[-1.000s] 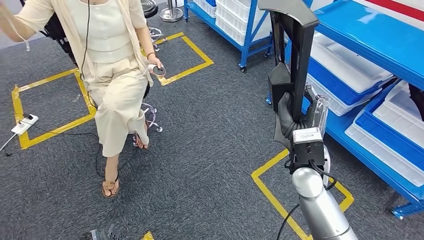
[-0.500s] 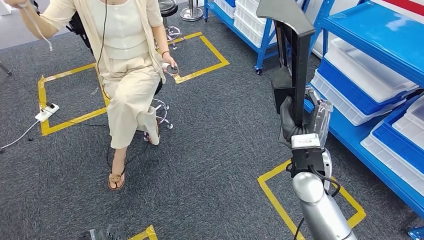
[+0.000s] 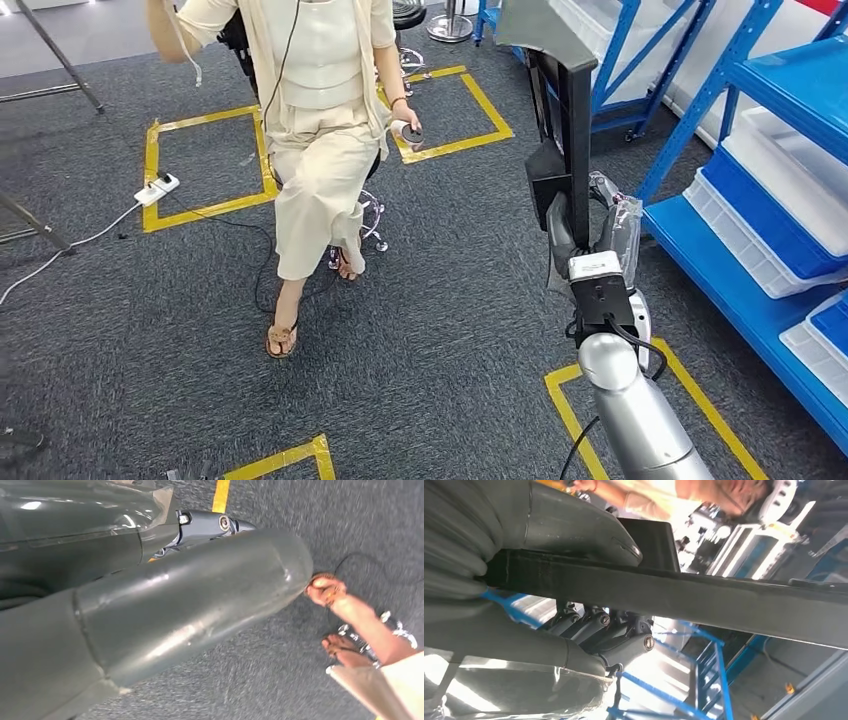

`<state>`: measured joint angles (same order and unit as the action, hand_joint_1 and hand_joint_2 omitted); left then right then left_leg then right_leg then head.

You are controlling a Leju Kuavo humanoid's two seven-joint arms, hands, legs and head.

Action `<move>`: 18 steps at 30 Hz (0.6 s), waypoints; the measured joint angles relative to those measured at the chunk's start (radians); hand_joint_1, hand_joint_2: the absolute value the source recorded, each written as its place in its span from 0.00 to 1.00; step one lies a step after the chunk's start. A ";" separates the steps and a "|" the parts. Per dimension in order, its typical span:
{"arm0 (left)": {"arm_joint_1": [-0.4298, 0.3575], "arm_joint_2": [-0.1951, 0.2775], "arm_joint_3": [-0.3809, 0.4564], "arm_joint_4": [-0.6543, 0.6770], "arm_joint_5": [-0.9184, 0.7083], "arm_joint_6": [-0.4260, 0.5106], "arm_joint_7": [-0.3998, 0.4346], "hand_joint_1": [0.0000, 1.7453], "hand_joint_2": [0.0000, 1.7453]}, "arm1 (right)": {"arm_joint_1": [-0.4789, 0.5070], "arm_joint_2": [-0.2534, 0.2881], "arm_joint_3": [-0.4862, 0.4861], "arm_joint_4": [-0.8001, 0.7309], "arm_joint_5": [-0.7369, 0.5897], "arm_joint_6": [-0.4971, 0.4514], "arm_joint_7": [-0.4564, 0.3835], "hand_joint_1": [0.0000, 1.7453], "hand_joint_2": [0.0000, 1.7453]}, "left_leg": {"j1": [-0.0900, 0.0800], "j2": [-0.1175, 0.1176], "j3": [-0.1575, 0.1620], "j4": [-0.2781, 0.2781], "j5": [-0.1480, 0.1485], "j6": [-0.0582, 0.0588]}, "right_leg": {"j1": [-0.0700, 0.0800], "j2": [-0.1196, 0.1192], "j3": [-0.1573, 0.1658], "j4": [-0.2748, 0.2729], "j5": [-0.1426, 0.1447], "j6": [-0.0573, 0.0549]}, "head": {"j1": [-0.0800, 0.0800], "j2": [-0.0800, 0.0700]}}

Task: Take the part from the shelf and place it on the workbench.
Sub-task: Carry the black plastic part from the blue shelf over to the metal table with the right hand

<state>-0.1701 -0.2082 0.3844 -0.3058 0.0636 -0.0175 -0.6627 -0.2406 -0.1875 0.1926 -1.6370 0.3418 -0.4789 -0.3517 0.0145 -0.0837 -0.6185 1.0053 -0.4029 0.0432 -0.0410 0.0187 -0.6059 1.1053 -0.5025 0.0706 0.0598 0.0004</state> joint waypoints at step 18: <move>0.015 0.009 0.024 -0.003 0.006 0.004 -0.014 0.00 0.00 | -0.096 0.042 0.059 0.060 0.010 0.032 0.007 1.00 1.00 | -0.042 0.149 -0.008 0.034 -0.034 0.026 | 0.049 -0.105 0.042 -0.086 0.025 -0.068 | -0.008 0.000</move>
<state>-0.1550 -0.1989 0.4082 -0.3089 0.0693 -0.0134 -0.6768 -0.3361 -0.1455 0.2516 -1.5772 0.3522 -0.4471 -0.3450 -0.0271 0.0652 -0.6265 1.0394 -0.4368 0.0693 0.0075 -0.0859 -0.5642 1.0191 -0.4773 0.0024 0.0516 0.0004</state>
